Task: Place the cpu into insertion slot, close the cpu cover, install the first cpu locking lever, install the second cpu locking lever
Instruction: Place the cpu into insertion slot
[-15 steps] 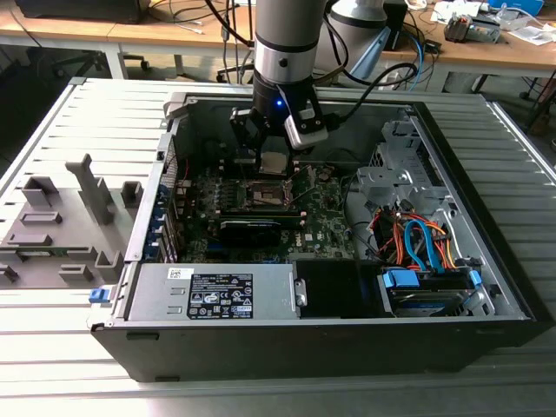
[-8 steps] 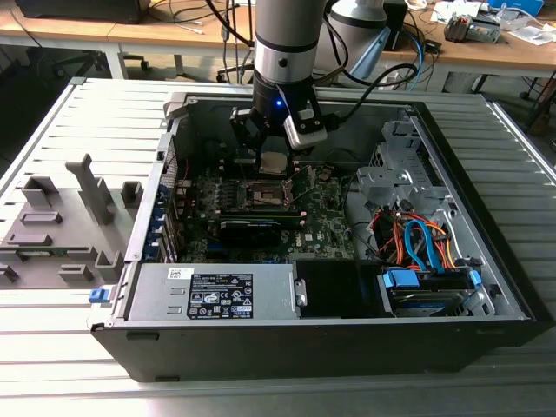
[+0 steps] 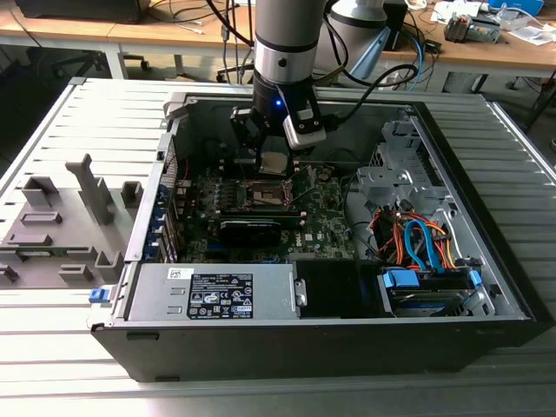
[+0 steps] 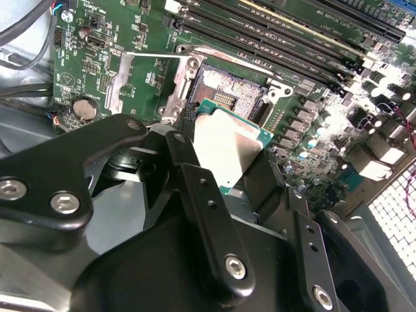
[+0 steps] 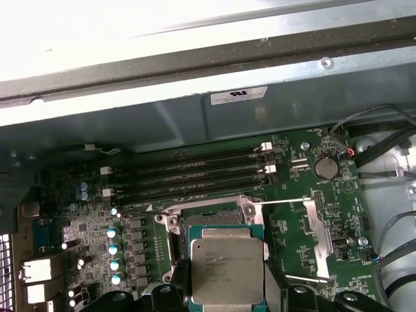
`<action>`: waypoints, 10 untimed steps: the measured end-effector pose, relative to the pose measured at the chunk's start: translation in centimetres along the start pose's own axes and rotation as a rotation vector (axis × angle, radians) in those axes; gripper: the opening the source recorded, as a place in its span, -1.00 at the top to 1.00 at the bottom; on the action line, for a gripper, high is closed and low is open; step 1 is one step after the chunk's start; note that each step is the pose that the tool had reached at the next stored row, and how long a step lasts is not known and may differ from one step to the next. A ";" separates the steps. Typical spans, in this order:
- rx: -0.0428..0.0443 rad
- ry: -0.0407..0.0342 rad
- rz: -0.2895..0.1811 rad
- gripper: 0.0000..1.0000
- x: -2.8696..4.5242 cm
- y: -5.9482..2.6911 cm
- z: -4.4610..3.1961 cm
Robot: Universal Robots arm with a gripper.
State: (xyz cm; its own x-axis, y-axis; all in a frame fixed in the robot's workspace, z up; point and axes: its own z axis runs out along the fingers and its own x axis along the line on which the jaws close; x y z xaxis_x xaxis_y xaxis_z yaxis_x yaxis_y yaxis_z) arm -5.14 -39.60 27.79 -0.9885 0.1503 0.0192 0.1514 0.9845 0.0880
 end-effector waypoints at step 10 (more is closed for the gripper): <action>-0.0004 -0.0017 0.020 -0.08 0.00 0.00 0.00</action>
State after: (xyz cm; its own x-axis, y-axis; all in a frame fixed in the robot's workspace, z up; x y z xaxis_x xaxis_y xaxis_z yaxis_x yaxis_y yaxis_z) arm -5.13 -39.60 27.79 -0.9853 0.1700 0.0193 0.1710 0.9813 0.0880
